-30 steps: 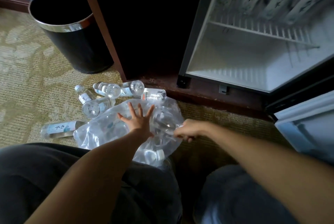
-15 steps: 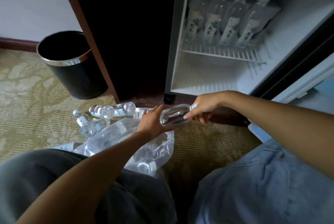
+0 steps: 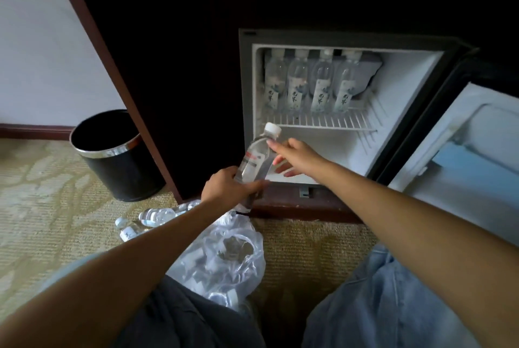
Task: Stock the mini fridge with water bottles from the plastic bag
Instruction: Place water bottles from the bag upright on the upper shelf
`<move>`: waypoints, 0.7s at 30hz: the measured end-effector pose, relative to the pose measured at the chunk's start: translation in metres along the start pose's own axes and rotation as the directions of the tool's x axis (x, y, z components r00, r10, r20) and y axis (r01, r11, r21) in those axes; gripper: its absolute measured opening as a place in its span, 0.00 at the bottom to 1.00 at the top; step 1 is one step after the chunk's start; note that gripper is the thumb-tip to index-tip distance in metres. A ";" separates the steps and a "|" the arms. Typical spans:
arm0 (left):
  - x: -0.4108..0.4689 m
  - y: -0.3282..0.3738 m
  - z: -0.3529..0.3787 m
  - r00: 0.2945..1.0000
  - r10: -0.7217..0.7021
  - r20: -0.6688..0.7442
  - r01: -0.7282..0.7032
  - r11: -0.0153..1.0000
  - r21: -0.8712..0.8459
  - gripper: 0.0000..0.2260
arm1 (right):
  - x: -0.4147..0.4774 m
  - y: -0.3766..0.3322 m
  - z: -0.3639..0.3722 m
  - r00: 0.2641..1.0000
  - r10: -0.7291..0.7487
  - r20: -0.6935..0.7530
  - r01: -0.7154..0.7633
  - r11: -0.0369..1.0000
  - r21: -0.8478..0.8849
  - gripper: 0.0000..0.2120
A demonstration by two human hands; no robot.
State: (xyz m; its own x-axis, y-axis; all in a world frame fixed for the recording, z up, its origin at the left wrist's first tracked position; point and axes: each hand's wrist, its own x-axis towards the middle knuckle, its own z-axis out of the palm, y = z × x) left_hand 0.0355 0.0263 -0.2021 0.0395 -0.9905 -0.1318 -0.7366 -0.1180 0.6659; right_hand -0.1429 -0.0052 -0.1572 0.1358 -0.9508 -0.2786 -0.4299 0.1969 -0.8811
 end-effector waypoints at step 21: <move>-0.015 0.181 0.110 0.996 -0.076 -0.037 0.062 0.951 -0.302 0.21 | -0.012 0.005 -0.095 0.849 0.129 -0.512 -0.083 0.990 0.112 0.43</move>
State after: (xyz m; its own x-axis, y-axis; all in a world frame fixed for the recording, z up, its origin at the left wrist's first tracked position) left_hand -0.1726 0.0273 -0.1605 0.1204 -0.9805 -0.1553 -0.4941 -0.1948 0.8473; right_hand -0.2317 -0.0159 -0.1219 -0.3970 -0.9046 -0.1549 -0.3368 0.3006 -0.8923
